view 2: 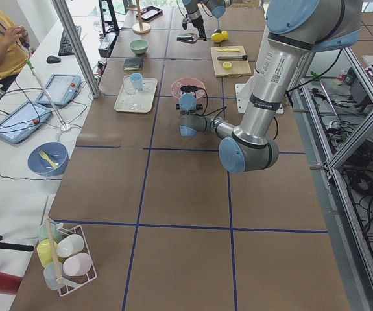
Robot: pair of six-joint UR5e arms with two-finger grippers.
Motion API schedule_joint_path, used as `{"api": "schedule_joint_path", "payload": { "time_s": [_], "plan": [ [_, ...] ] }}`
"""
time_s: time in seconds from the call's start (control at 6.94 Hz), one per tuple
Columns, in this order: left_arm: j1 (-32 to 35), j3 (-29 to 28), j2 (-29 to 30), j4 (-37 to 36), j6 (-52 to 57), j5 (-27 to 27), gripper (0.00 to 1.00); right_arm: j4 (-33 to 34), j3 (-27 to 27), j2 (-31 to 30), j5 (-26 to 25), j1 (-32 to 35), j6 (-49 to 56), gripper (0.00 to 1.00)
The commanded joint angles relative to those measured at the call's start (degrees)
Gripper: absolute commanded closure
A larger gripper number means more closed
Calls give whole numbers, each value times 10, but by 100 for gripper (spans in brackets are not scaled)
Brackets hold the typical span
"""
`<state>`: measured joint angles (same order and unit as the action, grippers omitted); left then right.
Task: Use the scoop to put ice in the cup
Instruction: 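Carry the empty scoop back toward its spot beside the bowl, then lower the scoop onto the table and open the right gripper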
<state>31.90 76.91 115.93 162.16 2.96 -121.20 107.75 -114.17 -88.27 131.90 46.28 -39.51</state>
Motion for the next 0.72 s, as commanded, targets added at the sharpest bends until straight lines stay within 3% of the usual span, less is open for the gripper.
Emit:
{"api": "schedule_joint_path", "payload": {
  "time_s": [0.0, 0.14, 0.43, 0.58],
  "plan": [
    [0, 0, 0, 0, -1, 0, 0, -104, 59, -1, -29, -37, -79, 100],
    [0, 0, 0, 0, -1, 0, 0, -158, 87, -1, -31, -47, -107, 100],
    [0, 0, 0, 0, -1, 0, 0, -174, 91, 6, -24, -51, -123, 100],
    [0, 0, 0, 0, -1, 0, 0, -174, 90, 6, -26, -51, -142, 5]
  ]
}}
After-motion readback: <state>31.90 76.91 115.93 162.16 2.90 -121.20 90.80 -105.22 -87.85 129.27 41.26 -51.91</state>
